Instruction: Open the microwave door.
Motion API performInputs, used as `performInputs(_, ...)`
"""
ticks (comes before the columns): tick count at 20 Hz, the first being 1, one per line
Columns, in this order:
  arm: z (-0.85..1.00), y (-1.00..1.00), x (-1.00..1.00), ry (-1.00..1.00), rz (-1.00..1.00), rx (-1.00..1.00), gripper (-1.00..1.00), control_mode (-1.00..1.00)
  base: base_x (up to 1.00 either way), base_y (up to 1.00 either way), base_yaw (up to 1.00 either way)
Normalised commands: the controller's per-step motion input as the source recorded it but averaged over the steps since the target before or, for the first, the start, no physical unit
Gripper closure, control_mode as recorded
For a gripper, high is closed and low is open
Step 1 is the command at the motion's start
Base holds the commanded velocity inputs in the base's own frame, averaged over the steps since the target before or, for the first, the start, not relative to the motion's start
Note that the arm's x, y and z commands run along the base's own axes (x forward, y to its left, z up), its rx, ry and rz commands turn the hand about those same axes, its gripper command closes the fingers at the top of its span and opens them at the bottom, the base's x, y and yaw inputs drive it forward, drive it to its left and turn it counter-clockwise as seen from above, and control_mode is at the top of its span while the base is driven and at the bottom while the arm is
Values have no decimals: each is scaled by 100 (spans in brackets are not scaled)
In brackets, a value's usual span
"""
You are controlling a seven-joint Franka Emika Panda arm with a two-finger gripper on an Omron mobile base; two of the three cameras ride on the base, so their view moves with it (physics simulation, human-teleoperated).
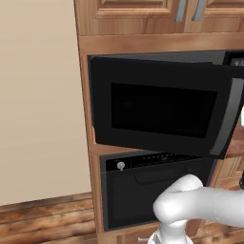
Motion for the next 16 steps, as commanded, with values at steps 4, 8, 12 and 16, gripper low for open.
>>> performInputs(4, 0, 26, 9, -4, 0, 0, -100, -100, 0, 0, 0)
performInputs(8, 0, 30, -31, -5, 1, 0, -100, -100, 0, 0, 0)
performInputs(12, 0, 31, -46, -6, 1, 0, -100, -100, 0, 0, 0)
performInputs(16, 0, 36, -47, -7, 2, 0, -100, -100, 0, 0, 0)
